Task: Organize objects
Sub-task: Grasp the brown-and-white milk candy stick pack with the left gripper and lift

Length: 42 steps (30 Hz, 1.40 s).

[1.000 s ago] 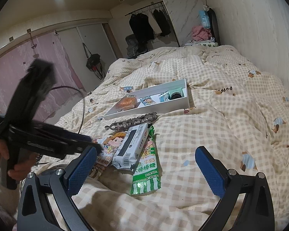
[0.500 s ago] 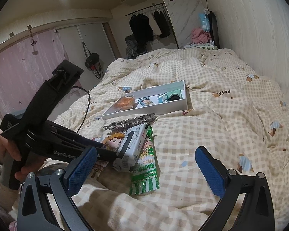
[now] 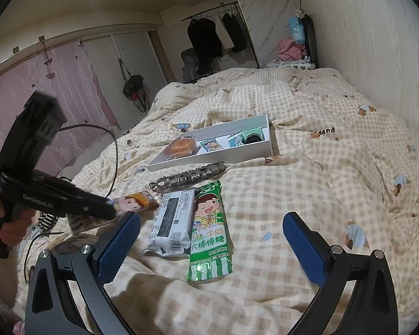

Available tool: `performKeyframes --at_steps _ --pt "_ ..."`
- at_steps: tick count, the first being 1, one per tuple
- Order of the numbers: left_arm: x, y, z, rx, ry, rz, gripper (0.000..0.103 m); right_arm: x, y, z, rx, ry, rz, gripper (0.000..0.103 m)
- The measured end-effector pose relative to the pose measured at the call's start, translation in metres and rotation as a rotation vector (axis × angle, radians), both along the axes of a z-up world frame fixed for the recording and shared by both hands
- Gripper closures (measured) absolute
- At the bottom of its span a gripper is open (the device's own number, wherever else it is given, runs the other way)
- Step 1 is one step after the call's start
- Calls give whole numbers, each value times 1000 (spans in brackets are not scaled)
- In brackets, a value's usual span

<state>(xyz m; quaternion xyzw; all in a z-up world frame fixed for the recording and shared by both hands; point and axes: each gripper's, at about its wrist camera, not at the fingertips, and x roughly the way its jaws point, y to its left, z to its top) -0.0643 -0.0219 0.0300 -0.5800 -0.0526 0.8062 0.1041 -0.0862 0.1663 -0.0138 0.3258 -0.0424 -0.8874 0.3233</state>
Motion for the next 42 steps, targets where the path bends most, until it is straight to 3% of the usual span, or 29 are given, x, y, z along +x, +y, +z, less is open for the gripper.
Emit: performKeyframes --at_steps 5,7,9,12,17,19,20,21,22,26,29,32,37,39,42 --pt "17 -13 -4 -25 -6 -17 69 0 0 -1 3 0 0 0" --pt "17 -16 -3 -14 -11 -20 63 0 0 -1 3 -1 0 0" --pt "10 -17 -2 16 -16 -10 53 0 0 -1 3 -1 0 0" --pt "-10 -11 -7 43 -36 -1 48 0 0 -1 3 0 0 0" --pt "-43 9 -29 -11 -69 4 38 -1 1 -1 -2 -3 0 0" --pt "-50 12 -38 -56 -43 29 38 -1 2 -3 -5 -7 -1 0" --pt "-51 13 -40 -75 -35 29 47 -2 3 -3 -6 -9 -2 0" --pt "-50 12 -42 -89 -30 26 63 -2 3 -3 -7 -10 -3 0" --pt "-48 10 -40 -88 -26 21 68 -3 5 -4 -11 -14 -4 0" --pt "-30 -8 -14 -39 71 43 70 -4 5 -6 -19 -26 -5 0" --pt "-9 -28 9 -21 234 135 70 -6 5 -6 -20 -30 -5 0" --pt "4 -38 7 13 342 160 69 -7 5 -7 -20 -34 -5 0" --pt "-20 -32 -45 -97 248 141 69 -8 5 -8 -20 -46 -6 0" --pt "-24 -36 -62 -52 205 168 69 -8 5 -8 -16 -48 -7 0" --pt "-22 -44 -62 13 219 179 69 -11 4 -10 -17 -59 -5 0"
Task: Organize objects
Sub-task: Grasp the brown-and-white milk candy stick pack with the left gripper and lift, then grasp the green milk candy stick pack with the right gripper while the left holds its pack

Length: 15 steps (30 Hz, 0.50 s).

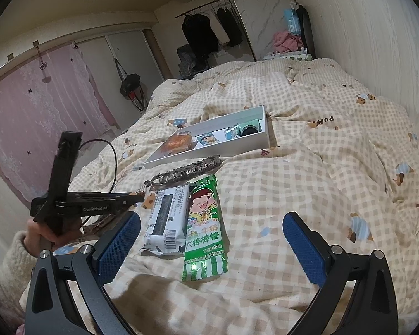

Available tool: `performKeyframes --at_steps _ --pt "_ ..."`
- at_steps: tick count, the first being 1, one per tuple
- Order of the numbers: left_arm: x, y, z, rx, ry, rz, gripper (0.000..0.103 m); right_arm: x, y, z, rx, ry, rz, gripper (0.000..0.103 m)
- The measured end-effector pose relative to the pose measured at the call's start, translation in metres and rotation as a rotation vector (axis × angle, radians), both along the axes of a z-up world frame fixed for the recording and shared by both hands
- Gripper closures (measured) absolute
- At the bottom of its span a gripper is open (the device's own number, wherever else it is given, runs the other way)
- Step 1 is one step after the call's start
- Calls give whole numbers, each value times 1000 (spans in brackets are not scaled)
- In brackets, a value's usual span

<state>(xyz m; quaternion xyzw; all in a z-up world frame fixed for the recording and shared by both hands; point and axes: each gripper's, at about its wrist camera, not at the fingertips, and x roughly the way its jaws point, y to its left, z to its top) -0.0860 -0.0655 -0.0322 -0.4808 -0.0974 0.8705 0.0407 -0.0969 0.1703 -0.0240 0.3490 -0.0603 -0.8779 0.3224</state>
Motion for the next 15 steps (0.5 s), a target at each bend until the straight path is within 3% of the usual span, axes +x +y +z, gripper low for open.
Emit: performKeyframes --at_steps 9,15 --pt "4 -16 -9 170 -43 28 69 -1 -3 0 12 -8 1 0" --pt "11 -15 13 133 21 33 71 -1 -3 0 16 -7 -1 0"
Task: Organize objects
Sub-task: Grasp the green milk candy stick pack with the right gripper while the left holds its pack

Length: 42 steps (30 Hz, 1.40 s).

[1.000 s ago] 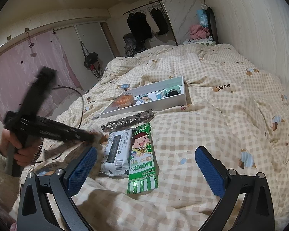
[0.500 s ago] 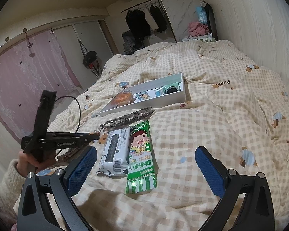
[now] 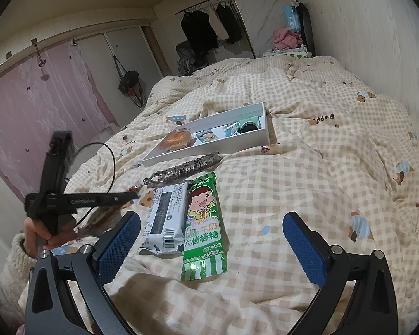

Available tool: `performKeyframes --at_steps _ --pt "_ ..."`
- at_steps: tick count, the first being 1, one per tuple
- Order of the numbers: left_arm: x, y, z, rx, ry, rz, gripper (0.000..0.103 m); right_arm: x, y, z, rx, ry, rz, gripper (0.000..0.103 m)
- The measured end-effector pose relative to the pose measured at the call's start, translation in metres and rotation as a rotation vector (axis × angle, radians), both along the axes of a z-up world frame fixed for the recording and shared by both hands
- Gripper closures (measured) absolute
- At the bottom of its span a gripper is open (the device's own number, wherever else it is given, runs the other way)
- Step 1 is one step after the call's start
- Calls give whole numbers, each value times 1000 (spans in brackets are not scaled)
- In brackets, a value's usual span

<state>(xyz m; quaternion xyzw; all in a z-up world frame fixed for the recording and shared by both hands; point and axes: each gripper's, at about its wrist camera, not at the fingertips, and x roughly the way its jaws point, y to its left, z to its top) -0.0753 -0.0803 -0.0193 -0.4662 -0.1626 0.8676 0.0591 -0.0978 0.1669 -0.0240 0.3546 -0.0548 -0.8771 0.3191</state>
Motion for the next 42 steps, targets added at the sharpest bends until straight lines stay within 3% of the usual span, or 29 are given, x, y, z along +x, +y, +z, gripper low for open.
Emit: performKeyframes --at_steps 3,7,9,17,20,32,38,39,41,42 --pt "11 -2 24 1 104 31 71 0 1 0 -6 -5 0 0" --pt "49 -13 58 33 378 149 71 1 3 1 -8 -2 -1 0" --pt "59 -16 61 39 419 168 71 2 2 1 -6 -2 -1 0" --pt "59 1 28 -27 296 141 71 0 3 1 -16 -6 1 0" --pt "60 12 16 -45 300 103 71 -1 3 1 -18 -10 -1 0" --pt "62 11 17 -38 307 114 71 -6 7 1 -51 -40 0 0" --pt "63 12 18 -46 307 114 70 -21 11 24 -72 -63 65 1" --pt "63 12 18 -49 305 114 70 -22 9 28 -65 -65 89 2" --pt "62 12 17 -54 300 113 70 -27 2 33 -16 -82 126 29" --pt "63 13 17 -56 298 112 70 -28 -3 32 13 -94 135 34"
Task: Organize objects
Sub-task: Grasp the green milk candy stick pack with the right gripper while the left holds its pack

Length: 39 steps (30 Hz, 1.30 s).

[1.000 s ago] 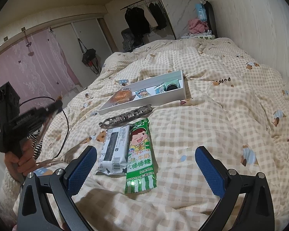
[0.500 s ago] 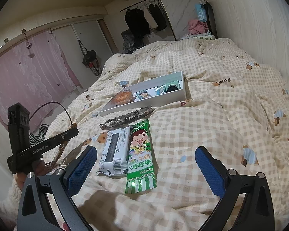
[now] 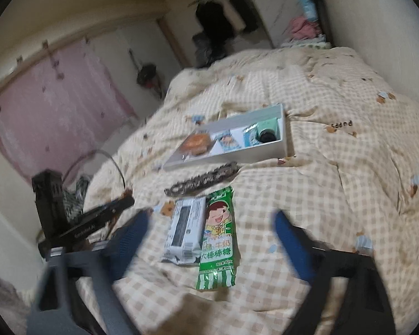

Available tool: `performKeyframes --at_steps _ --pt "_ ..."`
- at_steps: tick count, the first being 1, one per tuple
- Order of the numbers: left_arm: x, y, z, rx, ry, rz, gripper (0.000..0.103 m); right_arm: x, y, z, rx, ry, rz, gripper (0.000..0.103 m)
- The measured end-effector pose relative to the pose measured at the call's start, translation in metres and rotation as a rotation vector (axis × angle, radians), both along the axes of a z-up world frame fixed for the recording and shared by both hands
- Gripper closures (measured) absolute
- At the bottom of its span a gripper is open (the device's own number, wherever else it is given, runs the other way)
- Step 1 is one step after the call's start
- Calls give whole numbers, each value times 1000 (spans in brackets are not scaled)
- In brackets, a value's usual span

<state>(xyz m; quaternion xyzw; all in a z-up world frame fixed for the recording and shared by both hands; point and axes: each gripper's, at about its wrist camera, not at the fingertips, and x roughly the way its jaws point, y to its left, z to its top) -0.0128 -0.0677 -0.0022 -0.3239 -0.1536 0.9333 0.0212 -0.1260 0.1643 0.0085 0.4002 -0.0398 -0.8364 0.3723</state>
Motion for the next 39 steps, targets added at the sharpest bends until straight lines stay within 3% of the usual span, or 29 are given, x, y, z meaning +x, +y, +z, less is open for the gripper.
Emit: performKeyframes --at_steps 6,8,9,12,16,19,20,25,27,30,33,34,35,36,37,39 --pt "-1 -1 -1 3 -7 -1 70 -7 -32 -14 100 -59 84 37" --pt "-2 -1 -1 3 -11 1 70 -8 -41 -23 155 -64 87 58" --pt "-2 -1 -1 1 -13 4 70 -8 -45 -30 204 -66 64 61" --pt "-1 -2 -1 3 -8 9 70 -5 -49 -45 248 -80 70 61" --pt "-1 -2 -2 -3 -16 11 70 7 -56 -52 334 -6 39 61" --pt "-1 -2 -2 -4 -15 12 70 5 -51 -57 321 -23 3 62" --pt "-1 -2 -2 -3 -15 12 70 5 -49 -58 313 -20 -11 67" --pt "-2 -3 -2 -2 -18 10 70 15 -34 -44 253 52 -66 70" --pt "-2 -3 -2 -2 -18 10 70 14 -26 -38 227 48 -80 70" --pt "-2 -3 -2 -1 -20 10 70 6 -13 -37 208 -27 -80 70" --pt "-4 -1 -2 -7 -27 6 70 -9 -16 -37 244 -107 -4 69" --pt "-4 0 -3 -12 -30 3 70 -14 -21 -34 277 -102 14 62" --pt "-4 1 -3 -17 -31 1 70 -16 -25 -30 295 -85 20 48" --pt "-5 2 -3 -19 -32 0 70 -18 -29 -26 308 -64 31 42" --pt "-4 2 -3 -17 -31 -1 70 -22 -35 -21 316 -46 55 37" --pt "-4 1 -3 -11 -32 0 70 -26 -45 -16 318 -29 92 37"
